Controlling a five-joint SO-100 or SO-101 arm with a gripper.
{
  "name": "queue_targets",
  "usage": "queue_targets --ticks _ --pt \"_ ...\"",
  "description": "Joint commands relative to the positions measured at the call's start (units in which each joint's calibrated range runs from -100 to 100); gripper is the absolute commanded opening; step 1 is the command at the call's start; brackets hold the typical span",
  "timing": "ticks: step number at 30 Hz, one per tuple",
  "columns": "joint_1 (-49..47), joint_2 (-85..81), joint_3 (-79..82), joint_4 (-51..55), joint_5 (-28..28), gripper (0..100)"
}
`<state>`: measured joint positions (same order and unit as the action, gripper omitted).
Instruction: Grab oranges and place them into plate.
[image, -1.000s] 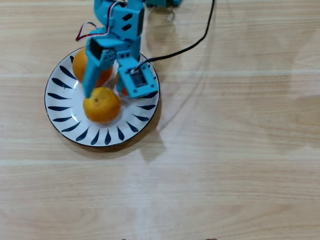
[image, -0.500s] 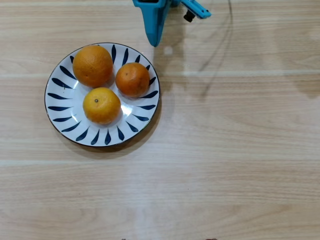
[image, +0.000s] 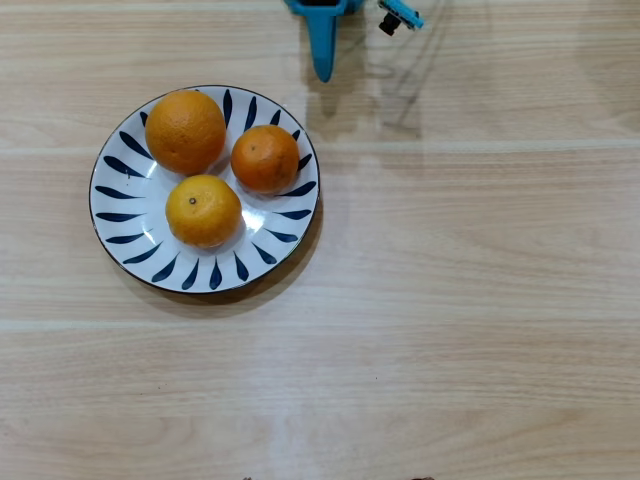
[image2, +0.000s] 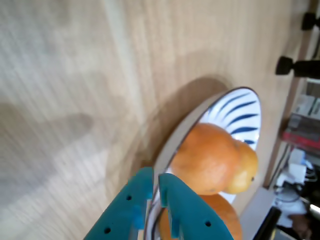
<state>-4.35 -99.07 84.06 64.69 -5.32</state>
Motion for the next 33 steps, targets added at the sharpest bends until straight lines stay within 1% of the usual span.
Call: queue_targets --ticks 1,8,33 --pt "-3.2 -0.5 4.3 0.2 0.4 2" --pt "-5.2 -0.6 12.4 -2.2 0.4 3" --pt "-5.2 -0.5 12.3 -2.8 0.0 2"
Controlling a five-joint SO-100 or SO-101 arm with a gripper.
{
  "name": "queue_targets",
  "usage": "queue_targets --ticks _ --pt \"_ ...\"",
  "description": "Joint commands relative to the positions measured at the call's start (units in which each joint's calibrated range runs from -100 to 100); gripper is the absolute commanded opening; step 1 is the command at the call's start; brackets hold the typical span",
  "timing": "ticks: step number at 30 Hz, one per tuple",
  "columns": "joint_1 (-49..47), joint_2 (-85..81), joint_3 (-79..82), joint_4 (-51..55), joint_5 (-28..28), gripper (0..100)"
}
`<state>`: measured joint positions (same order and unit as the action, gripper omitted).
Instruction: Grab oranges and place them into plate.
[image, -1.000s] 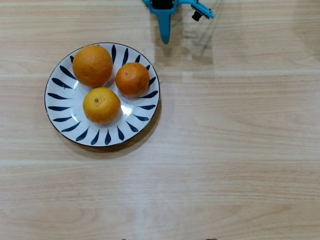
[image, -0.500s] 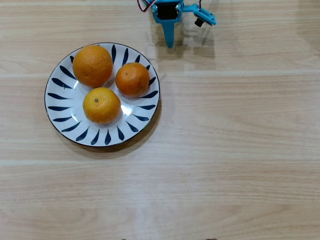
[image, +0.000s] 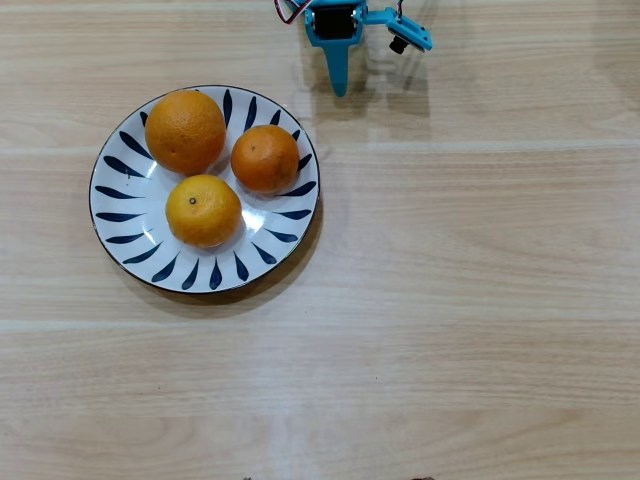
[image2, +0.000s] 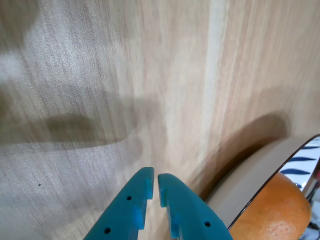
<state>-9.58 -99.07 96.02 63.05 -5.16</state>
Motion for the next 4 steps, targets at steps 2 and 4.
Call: queue_targets --ticks 2,4 --pt "0.0 -0.5 0.4 -1.1 -0.1 2" --pt "0.0 -0.5 0.4 -1.1 -0.1 2"
